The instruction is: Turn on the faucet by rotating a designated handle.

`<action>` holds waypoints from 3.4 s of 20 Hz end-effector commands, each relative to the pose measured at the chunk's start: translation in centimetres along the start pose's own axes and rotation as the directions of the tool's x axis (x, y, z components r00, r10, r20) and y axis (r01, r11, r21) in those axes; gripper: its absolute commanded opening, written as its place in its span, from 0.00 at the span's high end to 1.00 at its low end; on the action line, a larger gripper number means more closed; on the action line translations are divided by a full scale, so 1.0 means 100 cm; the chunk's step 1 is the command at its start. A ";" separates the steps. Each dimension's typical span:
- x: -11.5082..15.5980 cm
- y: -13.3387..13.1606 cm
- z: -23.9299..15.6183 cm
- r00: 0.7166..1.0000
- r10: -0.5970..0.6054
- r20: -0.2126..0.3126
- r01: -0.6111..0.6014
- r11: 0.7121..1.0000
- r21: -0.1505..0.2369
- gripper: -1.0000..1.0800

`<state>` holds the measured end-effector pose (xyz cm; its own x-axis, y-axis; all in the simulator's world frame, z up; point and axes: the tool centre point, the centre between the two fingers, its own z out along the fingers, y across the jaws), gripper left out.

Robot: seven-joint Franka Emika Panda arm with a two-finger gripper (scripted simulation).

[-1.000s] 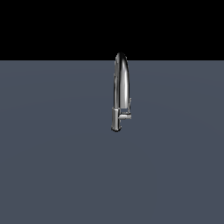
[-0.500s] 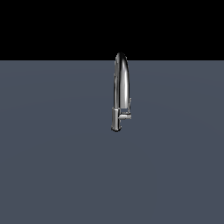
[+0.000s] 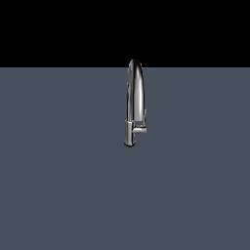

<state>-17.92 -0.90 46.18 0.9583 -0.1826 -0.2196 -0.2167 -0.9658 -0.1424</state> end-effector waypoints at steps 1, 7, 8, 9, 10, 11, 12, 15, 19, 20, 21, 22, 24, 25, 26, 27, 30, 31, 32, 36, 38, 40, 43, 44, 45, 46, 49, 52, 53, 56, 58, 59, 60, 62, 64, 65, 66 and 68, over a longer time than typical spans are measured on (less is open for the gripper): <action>0.015 0.000 0.002 0.999 0.033 0.036 -0.034 0.999 0.032 1.00; 0.052 0.000 0.009 0.986 0.105 0.127 -0.119 0.987 0.106 1.00; 0.058 0.000 0.011 0.983 0.116 0.143 -0.134 0.984 0.117 1.00; 0.064 0.001 0.013 0.979 0.128 0.159 -0.149 0.980 0.129 1.00; 0.070 0.001 0.014 0.975 0.138 0.175 -0.164 0.976 0.140 1.00; 0.076 0.002 0.016 0.970 0.149 0.192 -0.179 0.972 0.151 1.00; 0.082 0.002 0.018 0.965 0.159 0.208 -0.195 0.967 0.162 1.00; 0.100 0.004 0.025 0.947 0.189 0.259 -0.242 0.951 0.193 1.00; 0.124 0.008 0.035 0.918 0.224 0.328 -0.307 0.923 0.231 1.00; 0.130 0.009 0.038 0.909 0.232 0.346 -0.324 0.915 0.239 1.00; 0.136 0.010 0.041 0.900 0.239 0.363 -0.341 0.907 0.248 1.00; 0.142 0.011 0.044 0.891 0.246 0.381 -0.358 0.898 0.256 1.00; 0.153 0.013 0.050 0.871 0.259 0.417 -0.392 0.879 0.271 1.00; 0.159 0.015 0.054 0.861 0.266 0.435 -0.409 0.869 0.278 1.00; 0.165 0.016 0.057 0.849 0.271 0.453 -0.426 0.859 0.285 1.00; 0.170 0.017 0.061 0.838 0.276 0.471 -0.443 0.848 0.291 1.00; 0.187 0.021 0.073 0.800 0.289 0.526 -0.496 0.812 0.307 1.00; 0.193 0.023 0.078 0.786 0.293 0.544 -0.513 0.800 0.312 1.00; 0.198 0.024 0.082 0.772 0.296 0.562 -0.531 0.786 0.316 1.00; 0.219 0.030 0.102 0.710 0.302 0.635 -0.603 0.728 0.327 1.00; 0.230 0.034 0.113 0.676 0.302 0.672 -0.639 0.696 0.329 1.00; 0.240 0.037 0.125 0.639 0.300 0.708 -0.675 0.661 0.329 1.00; 0.255 0.042 0.144 0.578 0.291 0.762 -0.729 0.604 0.323 1.00; 0.260 0.043 0.151 0.557 0.286 0.780 -0.747 0.583 0.319 1.00; 0.265 0.045 0.158 0.534 0.281 0.797 -0.765 0.562 0.315 1.00; 0.269 0.046 0.166 0.511 0.274 0.815 -0.783 0.540 0.309 1.00; 0.282 0.050 0.189 0.442 0.252 0.861 -0.831 0.475 0.288 1.00; 0.291 0.053 0.211 0.379 0.226 0.897 -0.871 0.416 0.263 1.00; 0.294 0.053 0.217 0.360 0.217 0.907 -0.882 0.398 0.254 1.00; 0.300 0.055 0.236 0.308 0.192 0.932 -0.909 0.349 0.229 1.00; 0.304 0.055 0.246 0.279 0.176 0.944 -0.923 0.321 0.213 1.00; 0.305 0.055 0.251 0.266 0.169 0.949 -0.928 0.309 0.206 1.00; 0.306 0.055 0.255 0.255 0.162 0.953 -0.933 0.299 0.199 1.00; 0.307 0.055 0.262 0.237 0.152 0.960 -0.941 0.282 0.188 1.00; 0.308 0.054 0.266 0.226 0.144 0.963 -0.945 0.271 0.181 1.00; 0.309 0.054 0.267 0.223 0.142 0.964 -0.947 0.268 0.179 1.00; 0.309 0.054 0.268 0.221 0.141 0.965 -0.947 0.266 0.178 1.00; 0.309 0.054 0.268 0.222 0.141 0.965 -0.947 0.267 0.179 1.00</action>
<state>5.45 -6.83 12.76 0.0022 -0.0005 -1.0000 -0.9986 -0.0537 -0.0022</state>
